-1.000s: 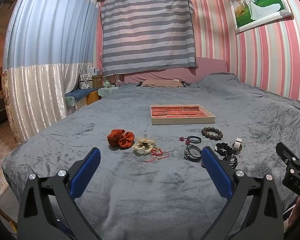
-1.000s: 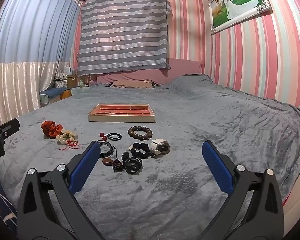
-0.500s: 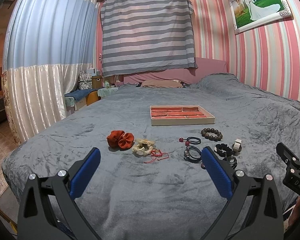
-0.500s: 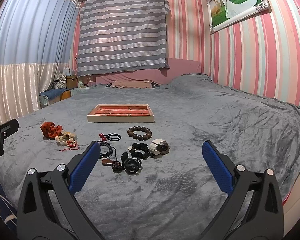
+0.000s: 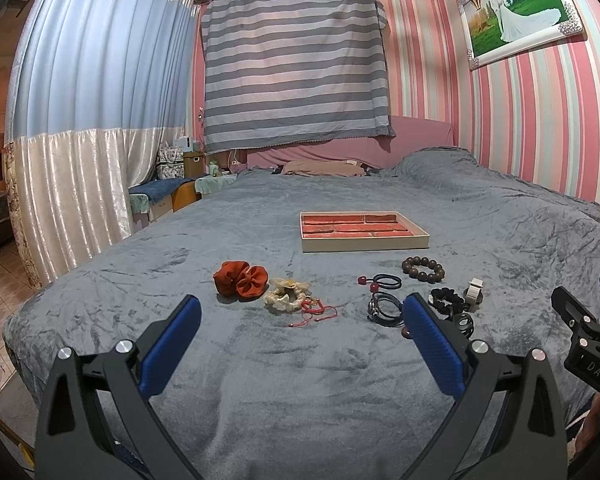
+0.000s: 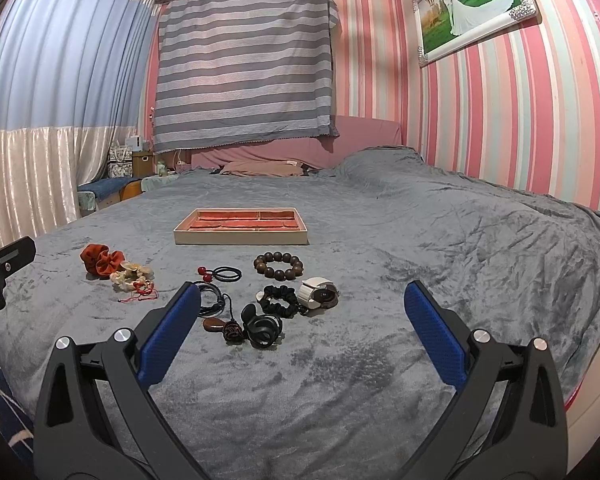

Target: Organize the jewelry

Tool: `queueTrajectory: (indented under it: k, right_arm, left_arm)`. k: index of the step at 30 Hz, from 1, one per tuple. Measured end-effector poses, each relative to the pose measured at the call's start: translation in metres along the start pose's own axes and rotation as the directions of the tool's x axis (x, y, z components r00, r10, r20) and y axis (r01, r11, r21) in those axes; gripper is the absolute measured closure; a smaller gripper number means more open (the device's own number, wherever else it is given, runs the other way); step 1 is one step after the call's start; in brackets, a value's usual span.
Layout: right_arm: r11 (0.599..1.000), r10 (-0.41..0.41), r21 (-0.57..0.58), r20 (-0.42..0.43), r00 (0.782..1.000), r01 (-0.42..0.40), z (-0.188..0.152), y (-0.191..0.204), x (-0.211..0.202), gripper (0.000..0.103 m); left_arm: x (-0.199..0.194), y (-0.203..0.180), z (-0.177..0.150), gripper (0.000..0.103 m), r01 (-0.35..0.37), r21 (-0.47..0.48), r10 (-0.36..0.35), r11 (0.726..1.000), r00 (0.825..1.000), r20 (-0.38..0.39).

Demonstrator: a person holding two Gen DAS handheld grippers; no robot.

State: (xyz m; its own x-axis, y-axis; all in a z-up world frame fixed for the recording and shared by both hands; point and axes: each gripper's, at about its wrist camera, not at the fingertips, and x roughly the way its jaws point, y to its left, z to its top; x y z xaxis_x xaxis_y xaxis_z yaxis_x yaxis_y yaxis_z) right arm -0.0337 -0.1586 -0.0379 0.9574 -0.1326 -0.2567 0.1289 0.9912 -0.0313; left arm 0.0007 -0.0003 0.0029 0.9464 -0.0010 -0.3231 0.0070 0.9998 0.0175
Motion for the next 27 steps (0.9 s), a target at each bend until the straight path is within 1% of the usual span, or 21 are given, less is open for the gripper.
queueTrajectory:
  k: [27]
  right_arm:
    - [1.0, 0.001, 0.005, 0.001, 1.0, -0.001, -0.0006, -0.001, 0.0005, 0.004]
  left_arm:
    - [0.0009, -0.0027, 0.0007, 0.004, 0.0, -0.001, 0.0, 1.0, 1.0, -0.001]
